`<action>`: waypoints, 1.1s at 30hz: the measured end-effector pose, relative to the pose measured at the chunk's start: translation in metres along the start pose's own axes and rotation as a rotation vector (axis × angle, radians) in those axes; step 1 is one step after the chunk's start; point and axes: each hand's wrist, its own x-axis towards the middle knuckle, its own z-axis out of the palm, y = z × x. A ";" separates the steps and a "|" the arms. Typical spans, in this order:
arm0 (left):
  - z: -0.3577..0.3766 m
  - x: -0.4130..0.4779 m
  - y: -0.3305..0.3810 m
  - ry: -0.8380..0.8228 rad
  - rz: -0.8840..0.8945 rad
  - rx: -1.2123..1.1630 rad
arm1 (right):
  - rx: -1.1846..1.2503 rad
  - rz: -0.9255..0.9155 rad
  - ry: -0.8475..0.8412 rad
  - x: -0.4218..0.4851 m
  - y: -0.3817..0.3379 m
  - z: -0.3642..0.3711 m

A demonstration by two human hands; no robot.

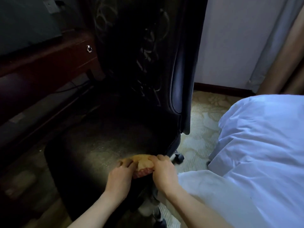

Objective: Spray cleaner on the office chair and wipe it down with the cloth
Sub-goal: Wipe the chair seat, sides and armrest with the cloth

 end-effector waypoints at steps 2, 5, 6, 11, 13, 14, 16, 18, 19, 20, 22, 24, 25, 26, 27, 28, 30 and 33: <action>0.001 0.017 0.005 0.075 0.041 0.028 | -0.002 0.030 0.017 0.011 0.005 -0.004; 0.005 0.051 0.013 0.182 0.093 0.004 | 0.004 0.095 0.066 0.030 0.015 -0.011; 0.006 0.062 0.015 0.194 0.104 -0.007 | 0.000 0.115 0.086 0.037 0.018 -0.012; 0.011 0.106 0.023 0.207 0.143 -0.002 | -0.019 0.176 0.153 0.073 0.034 -0.015; 0.014 0.119 0.025 0.201 0.138 -0.002 | -0.021 0.165 0.163 0.086 0.041 -0.017; 0.016 0.126 0.026 0.192 0.128 0.000 | -0.017 0.158 0.170 0.092 0.044 -0.018; 0.019 0.139 0.027 0.174 0.105 0.012 | -0.008 0.146 0.193 0.106 0.050 -0.019; 0.019 0.152 0.028 0.181 0.083 0.028 | -0.021 0.124 0.226 0.121 0.057 -0.018; 0.017 0.158 0.030 0.181 0.069 0.033 | -0.037 0.104 0.241 0.129 0.060 -0.017; 0.016 0.165 0.031 0.181 0.050 0.035 | -0.055 0.084 0.252 0.137 0.063 -0.016; 0.014 0.181 0.032 0.166 0.013 0.042 | -0.089 0.055 0.253 0.156 0.068 -0.015; 0.009 0.196 0.031 0.175 -0.006 0.031 | -0.124 0.031 0.231 0.177 0.069 -0.018; 0.007 0.204 0.029 0.180 -0.019 0.006 | -0.138 0.014 0.220 0.187 0.069 -0.021; 0.003 0.209 0.026 0.171 -0.021 -0.007 | -0.147 0.000 0.207 0.194 0.067 -0.025; 0.000 0.212 0.023 0.156 -0.005 0.002 | -0.157 -0.010 0.190 0.198 0.066 -0.027; -0.003 0.212 0.019 0.142 0.022 0.029 | -0.169 -0.016 0.165 0.199 0.064 -0.029; -0.007 0.202 0.008 0.121 0.073 0.043 | -0.186 -0.030 0.121 0.189 0.059 -0.026; 0.002 0.169 -0.013 0.120 0.111 -0.036 | -0.180 -0.095 0.119 0.154 0.045 -0.015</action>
